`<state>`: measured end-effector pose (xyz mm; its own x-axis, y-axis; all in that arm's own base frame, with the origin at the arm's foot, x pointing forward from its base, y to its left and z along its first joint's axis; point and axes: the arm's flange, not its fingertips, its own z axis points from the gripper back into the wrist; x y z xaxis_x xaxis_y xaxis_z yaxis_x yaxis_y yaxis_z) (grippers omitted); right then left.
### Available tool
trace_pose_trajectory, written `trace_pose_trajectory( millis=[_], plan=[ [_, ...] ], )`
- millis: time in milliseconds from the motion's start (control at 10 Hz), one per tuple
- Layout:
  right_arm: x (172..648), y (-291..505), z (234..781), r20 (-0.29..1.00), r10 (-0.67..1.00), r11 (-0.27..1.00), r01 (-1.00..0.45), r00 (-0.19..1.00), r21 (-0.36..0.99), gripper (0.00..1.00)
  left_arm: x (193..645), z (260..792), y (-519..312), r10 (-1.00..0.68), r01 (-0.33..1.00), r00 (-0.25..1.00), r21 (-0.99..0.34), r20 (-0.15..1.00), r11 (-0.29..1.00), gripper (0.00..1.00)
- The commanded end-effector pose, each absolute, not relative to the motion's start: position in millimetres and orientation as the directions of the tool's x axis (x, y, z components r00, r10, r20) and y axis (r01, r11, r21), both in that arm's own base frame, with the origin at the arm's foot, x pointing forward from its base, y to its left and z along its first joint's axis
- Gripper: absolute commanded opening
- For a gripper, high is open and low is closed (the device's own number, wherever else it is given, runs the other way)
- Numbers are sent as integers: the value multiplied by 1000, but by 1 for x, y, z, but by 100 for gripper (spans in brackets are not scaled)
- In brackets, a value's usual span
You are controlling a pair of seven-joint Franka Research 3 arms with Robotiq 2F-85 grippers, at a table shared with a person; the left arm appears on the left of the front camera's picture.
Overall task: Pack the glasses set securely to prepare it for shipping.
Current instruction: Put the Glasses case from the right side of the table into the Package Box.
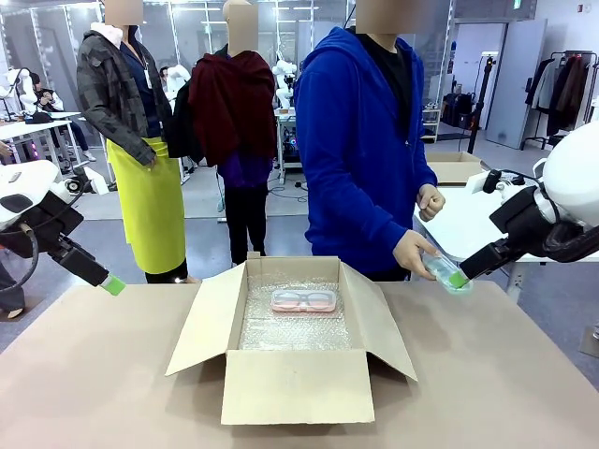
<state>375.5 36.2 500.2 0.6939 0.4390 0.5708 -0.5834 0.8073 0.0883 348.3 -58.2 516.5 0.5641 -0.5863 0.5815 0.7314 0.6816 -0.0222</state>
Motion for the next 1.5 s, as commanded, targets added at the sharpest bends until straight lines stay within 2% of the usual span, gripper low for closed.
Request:
trace_pose_trajectory(
  millis=[0,1400],
  plan=[
    [375,38,500,573,428,816,-571,699,87,100,349,517,-57,-583,737,557,-28,591,676,100],
    [375,38,500,573,428,816,-571,699,87,100,349,517,-57,-583,737,557,-28,591,676,100]
  ],
)
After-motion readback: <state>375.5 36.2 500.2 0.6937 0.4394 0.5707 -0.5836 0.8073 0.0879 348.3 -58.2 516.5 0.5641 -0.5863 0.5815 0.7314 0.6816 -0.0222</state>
